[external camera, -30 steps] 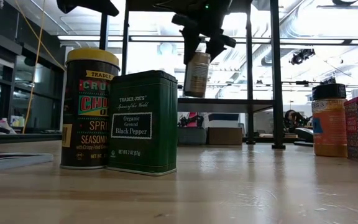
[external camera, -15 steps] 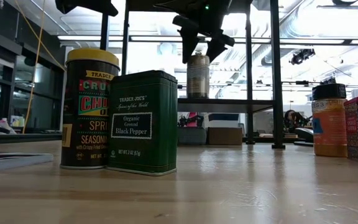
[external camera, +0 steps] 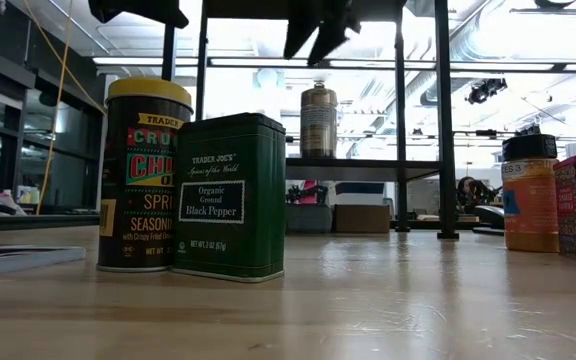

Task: Shelf spices
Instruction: Put the gold seasoning bottle on the shelf

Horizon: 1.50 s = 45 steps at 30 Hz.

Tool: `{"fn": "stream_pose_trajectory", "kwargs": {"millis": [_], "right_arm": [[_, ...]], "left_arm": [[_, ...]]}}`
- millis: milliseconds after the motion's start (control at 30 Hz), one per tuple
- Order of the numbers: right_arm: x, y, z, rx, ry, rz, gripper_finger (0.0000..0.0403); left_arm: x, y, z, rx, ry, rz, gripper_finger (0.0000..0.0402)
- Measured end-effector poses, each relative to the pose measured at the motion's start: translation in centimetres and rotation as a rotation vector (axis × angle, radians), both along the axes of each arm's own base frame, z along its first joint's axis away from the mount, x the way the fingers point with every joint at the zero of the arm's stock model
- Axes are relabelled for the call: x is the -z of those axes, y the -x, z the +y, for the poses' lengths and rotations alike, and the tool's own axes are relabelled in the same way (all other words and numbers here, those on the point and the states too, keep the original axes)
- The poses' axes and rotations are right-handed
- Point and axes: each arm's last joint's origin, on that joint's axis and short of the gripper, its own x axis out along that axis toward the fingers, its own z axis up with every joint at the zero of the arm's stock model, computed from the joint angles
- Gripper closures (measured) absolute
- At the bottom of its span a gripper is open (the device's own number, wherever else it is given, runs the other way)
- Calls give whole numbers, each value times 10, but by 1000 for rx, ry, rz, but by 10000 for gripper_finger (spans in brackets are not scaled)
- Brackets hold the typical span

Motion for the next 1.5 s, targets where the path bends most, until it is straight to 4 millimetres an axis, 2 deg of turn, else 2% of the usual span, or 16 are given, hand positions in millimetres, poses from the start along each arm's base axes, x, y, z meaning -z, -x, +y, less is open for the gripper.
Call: {"fn": "stream_pose_trajectory", "kwargs": {"millis": [100, 167, 333, 367, 433, 667, 767, 933, 1133, 1200, 1367, 1500], "right_arm": [[-2, 7, 26, -16, 44, 77, 131], [1, 18, 45, 29, 73, 152, 176], [13, 44, 86, 221, 181, 210, 361], [16, 45, 92, 239, 196, 180, 381], [25, 45, 95, 286, 172, 141, 387], [77, 49, 65, 591, 141, 69, 402], [88, 53, 57, 645, 89, -54, 402], [98, 64, 42, 641, 5, -270, 402], [108, 86, 27, 703, -30, -365, 403], [111, 83, 24, 692, -55, -400, 403], [118, 69, 18, 629, -50, -437, 403], [117, 63, 11, 656, -49, -501, 403]], "left_arm": [[0, 0, 0, 7, -10, 4, 183], [0, 0, 0, 9, -14, 6, 183], [0, 0, 1, -5, -30, -1, 183], [0, 0, 1, -12, -36, -5, 183], [-1, 0, 1, -23, -44, -13, 183], [-5, -2, -7, 2, 8, -77, 183], [-8, 1, -16, 36, 35, -107, 183], [-15, 13, -38, 50, 81, -208, 183], [-45, 42, -62, 19, 117, -453, 183], [-58, 55, -64, -28, 95, -536, 183], [-88, 83, -58, -129, 2, -632, 183], [-103, 96, -46, -123, -6, -647, 183]]}}
